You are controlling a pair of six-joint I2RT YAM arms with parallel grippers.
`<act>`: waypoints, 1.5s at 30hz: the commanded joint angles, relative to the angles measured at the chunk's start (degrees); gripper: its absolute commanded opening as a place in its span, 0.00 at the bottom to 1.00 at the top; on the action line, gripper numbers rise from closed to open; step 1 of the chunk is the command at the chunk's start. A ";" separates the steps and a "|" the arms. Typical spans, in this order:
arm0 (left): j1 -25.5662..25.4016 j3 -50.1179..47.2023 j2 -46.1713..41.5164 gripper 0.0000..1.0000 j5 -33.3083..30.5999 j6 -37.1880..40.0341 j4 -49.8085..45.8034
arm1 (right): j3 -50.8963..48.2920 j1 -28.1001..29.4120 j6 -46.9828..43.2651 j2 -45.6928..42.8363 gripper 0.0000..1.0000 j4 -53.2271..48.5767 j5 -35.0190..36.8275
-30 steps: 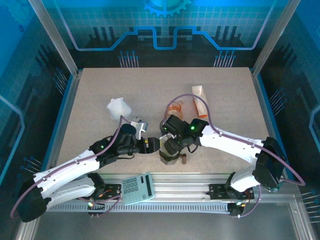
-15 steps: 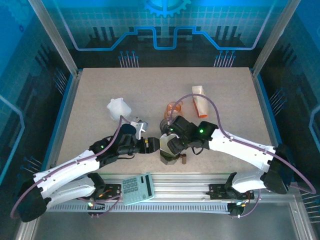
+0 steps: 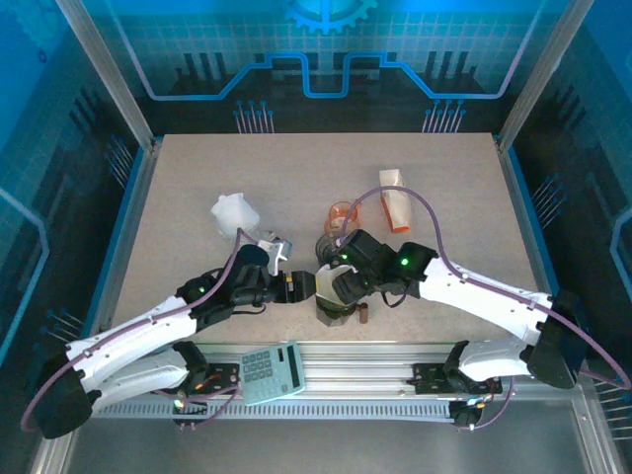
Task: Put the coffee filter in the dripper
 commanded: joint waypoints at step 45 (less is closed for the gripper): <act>0.43 0.15 0.75 0.77 0.95 -0.26 1.09 | 1.12 0.67 -3.49 -15.38 0.86 1.11 4.76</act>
